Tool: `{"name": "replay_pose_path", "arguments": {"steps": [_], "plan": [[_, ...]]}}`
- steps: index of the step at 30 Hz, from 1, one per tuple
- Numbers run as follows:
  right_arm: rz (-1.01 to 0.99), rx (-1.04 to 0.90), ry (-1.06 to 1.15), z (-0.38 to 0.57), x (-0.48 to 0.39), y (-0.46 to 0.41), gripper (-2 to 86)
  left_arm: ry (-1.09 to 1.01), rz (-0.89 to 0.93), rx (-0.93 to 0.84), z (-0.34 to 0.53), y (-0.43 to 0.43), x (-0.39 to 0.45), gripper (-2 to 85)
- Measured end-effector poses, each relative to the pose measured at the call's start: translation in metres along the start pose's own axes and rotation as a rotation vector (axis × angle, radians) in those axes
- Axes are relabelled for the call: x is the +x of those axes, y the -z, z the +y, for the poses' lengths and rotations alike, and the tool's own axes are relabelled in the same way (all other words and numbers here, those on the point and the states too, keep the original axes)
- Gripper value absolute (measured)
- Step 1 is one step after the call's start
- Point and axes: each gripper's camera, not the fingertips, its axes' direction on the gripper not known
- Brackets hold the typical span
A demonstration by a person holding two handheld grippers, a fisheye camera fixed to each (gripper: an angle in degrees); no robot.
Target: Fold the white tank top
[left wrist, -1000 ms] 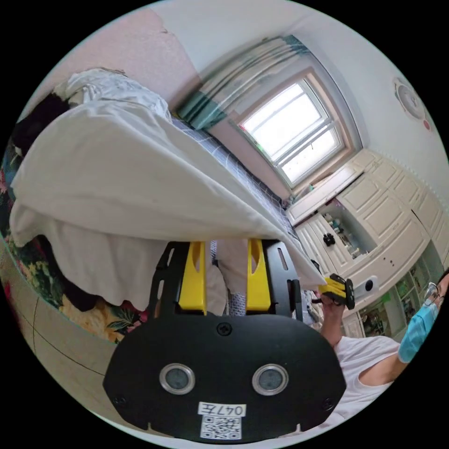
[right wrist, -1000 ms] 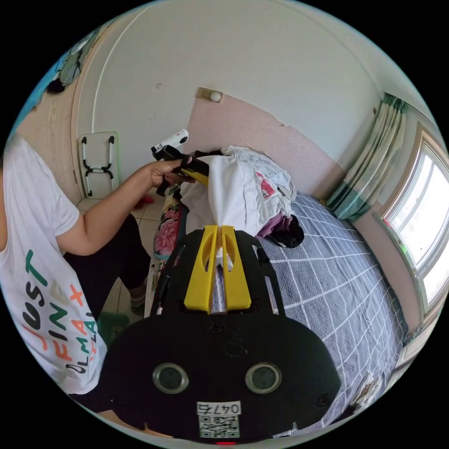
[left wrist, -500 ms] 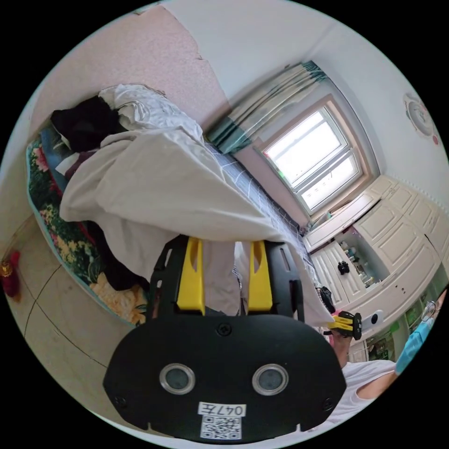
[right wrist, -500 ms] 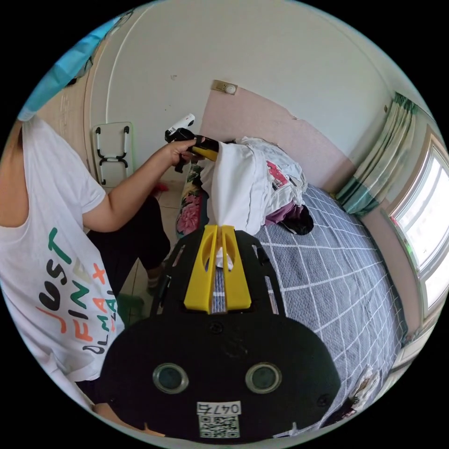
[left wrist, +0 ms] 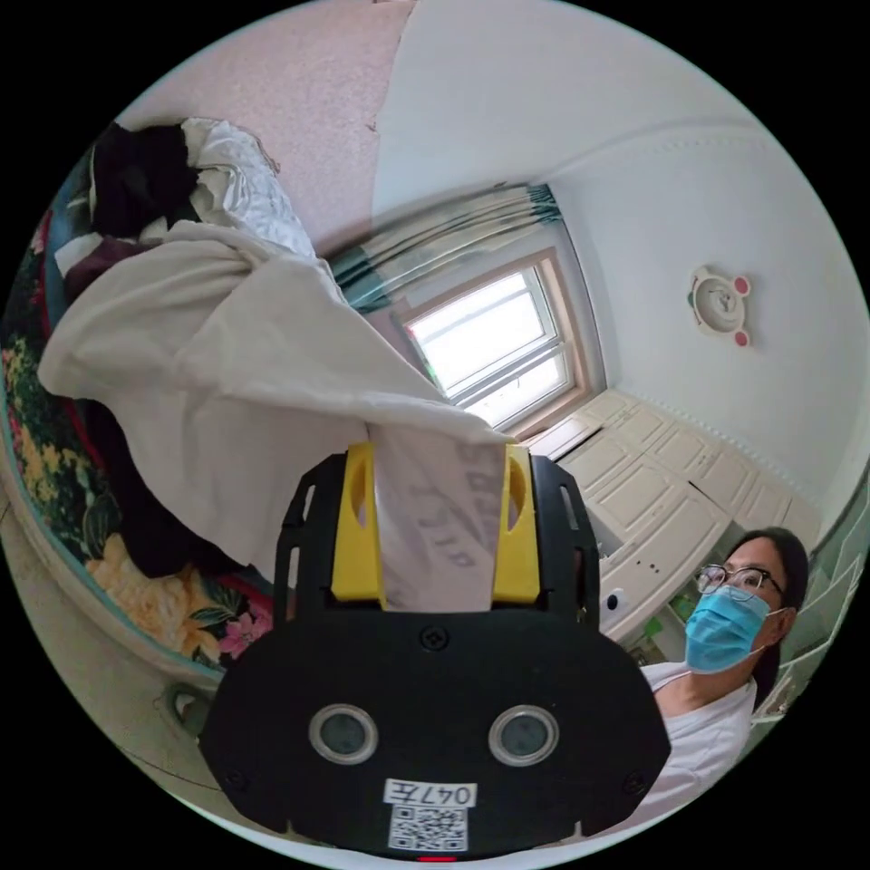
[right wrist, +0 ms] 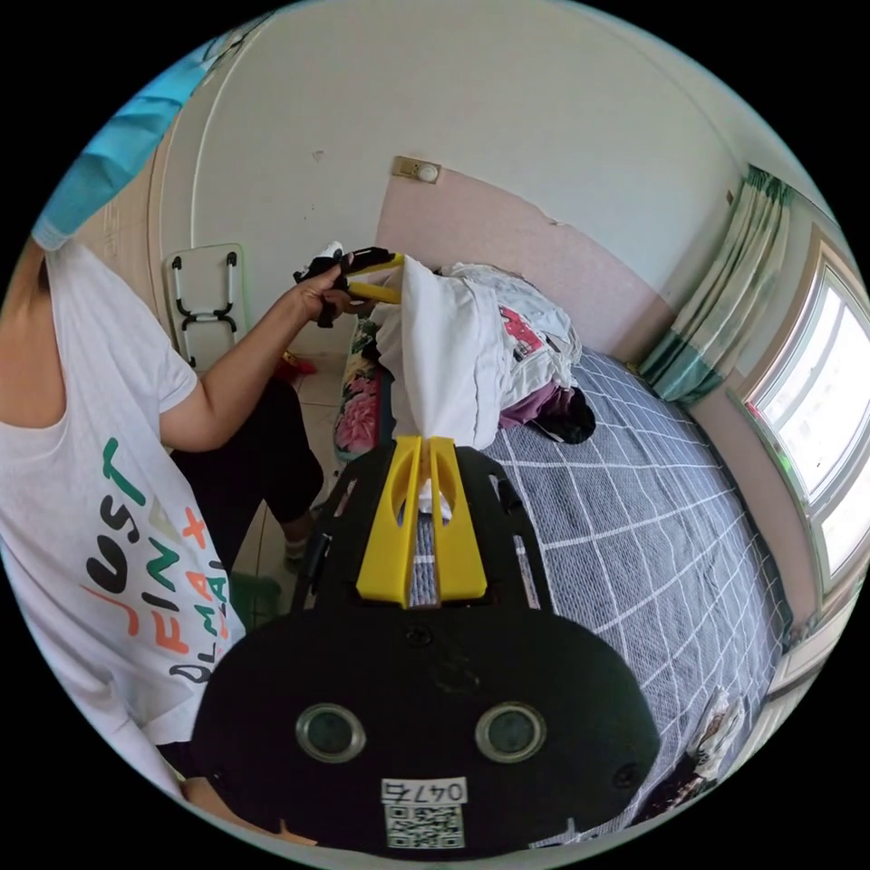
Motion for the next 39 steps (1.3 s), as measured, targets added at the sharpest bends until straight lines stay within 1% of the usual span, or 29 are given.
{"name": "replay_pose_path", "arguments": {"steps": [3,8,9,11,12,15,16,18,20,22,23,24,26,28,30,32,33,35,36,37,38,39], "plan": [[-0.021,0.01,-0.024,0.017,0.002,0.005,0.0,-0.003,-0.074,0.009,0.001,0.006,0.007,18.7],[-0.04,0.027,-0.045,0.039,0.001,0.011,0.1,0.012,-0.046,0.048,0.001,0.007,0.015,20.7],[-0.041,0.03,-0.047,0.044,0.0,0.013,0.1,0.017,-0.036,0.057,0.001,0.008,0.016,20.8],[-0.039,0.027,-0.047,0.052,-0.002,0.014,0.1,0.021,0.082,0.133,0.003,0.012,0.021,20.9],[-0.037,0.023,-0.051,0.058,-0.003,0.016,0.1,0.021,0.091,0.14,0.003,0.012,0.022,20.4],[-0.078,0.035,-0.065,0.072,-0.006,0.019,0.1,0.058,-0.05,0.095,-0.001,-0.002,0.026,18.0],[-0.079,0.039,-0.066,0.076,-0.008,0.021,0.1,0.075,-0.096,0.069,-0.003,-0.013,0.026,15.6],[-0.069,0.035,-0.058,0.082,-0.012,0.024,0.1,0.084,-0.084,0.071,-0.005,-0.026,0.028,10.0],[-0.052,0.025,-0.046,0.088,-0.017,0.029,0.1,0.098,-0.081,0.113,-0.006,-0.037,0.038,1.0],[-0.005,0.006,-0.03,0.097,-0.024,0.039,0.1,0.06,-0.034,0.181,-0.002,-0.038,0.06,0.0],[0.016,0.007,-0.026,0.1,-0.026,0.043,0.1,0.022,-0.012,0.164,-0.001,-0.04,0.085,-0.4],[0.055,0.016,-0.026,0.107,-0.029,0.054,0.1,-0.018,-0.027,0.148,-0.002,-0.041,0.101,-0.5],[0.112,0.04,-0.046,0.119,-0.031,0.077,0.1,-0.186,-0.146,0.073,-0.006,-0.052,0.175,-0.7],[0.177,0.058,-0.076,0.139,-0.031,0.115,0.1,-0.278,-0.21,-0.001,-0.01,-0.072,0.221,-0.8],[0.224,0.04,-0.096,0.154,-0.028,0.142,0.1,-0.312,-0.194,-0.096,-0.016,-0.101,0.252,-0.8],[0.283,-0.021,-0.105,0.17,-0.021,0.163,0.1,-0.302,-0.142,-0.28,-0.026,-0.158,0.281,-0.9],[0.313,-0.071,-0.113,0.18,-0.012,0.173,0.1,-0.302,-0.15,-0.322,-0.028,-0.175,0.288,-0.9],[0.33,-0.148,-0.137,0.197,0.008,0.183,0.0,-0.308,-0.211,-0.462,-0.034,-0.251,0.314,-0.8],[0.344,-0.196,-0.169,0.21,0.026,0.187,0.1,-0.308,-0.209,-0.487,-0.035,-0.271,0.32,-0.8],[0.365,-0.244,-0.202,0.223,0.046,0.19,0.1,-0.302,-0.196,-0.522,-0.038,-0.312,0.332,-0.8],[0.379,-0.262,-0.223,0.23,0.057,0.192,0.1,-0.295,-0.181,-0.52,-0.041,-0.349,0.346,-0.8],[0.418,-0.288,-0.274,0.243,0.079,0.198,0.1,-0.299,-0.174,-0.513,-0.043,-0.367,0.354,-0.8]]}}
